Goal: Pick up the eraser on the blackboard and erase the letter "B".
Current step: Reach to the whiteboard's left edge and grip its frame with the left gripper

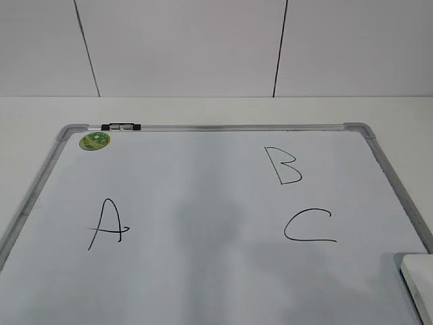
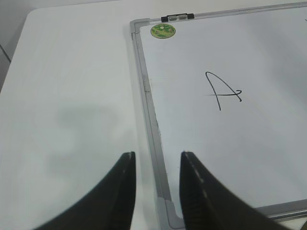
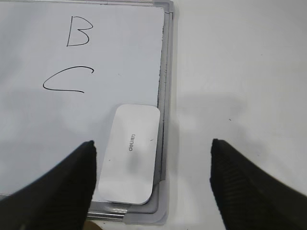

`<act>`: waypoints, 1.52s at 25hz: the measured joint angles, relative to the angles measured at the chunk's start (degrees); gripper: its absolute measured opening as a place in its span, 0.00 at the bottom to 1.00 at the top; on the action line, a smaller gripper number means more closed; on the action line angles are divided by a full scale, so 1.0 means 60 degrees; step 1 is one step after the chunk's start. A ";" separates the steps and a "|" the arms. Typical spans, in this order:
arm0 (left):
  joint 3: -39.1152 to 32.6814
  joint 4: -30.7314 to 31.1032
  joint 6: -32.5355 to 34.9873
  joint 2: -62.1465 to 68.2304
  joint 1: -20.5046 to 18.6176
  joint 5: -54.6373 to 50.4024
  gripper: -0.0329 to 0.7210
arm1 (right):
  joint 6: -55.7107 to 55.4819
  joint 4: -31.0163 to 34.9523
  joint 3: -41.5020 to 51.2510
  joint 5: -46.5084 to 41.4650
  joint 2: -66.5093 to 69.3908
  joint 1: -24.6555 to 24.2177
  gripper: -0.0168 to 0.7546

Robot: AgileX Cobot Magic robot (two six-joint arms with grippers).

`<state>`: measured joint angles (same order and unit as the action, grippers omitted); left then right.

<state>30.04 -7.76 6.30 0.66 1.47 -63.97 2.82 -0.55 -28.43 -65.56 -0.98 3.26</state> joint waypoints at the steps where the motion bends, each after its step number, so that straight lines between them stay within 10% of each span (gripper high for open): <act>1: 0.0000 0.0000 0.0000 0.0000 0.0000 0.0000 0.36 | 0.0000 0.0000 0.0000 0.0000 0.0000 0.0000 0.76; 29: 0.0000 -0.0061 0.0000 0.0163 0.0000 0.0000 0.36 | -0.1214 0.1106 -0.0204 -0.0515 0.2867 0.0000 0.76; 38: 0.1247 -0.0061 -0.0155 0.3504 0.0000 -0.0043 0.36 | -0.1252 0.2086 -0.0986 -0.0540 0.4827 0.0000 0.76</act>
<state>37.52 -8.13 5.37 21.68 1.47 -64.23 -4.69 11.96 -34.34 -68.80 27.98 3.26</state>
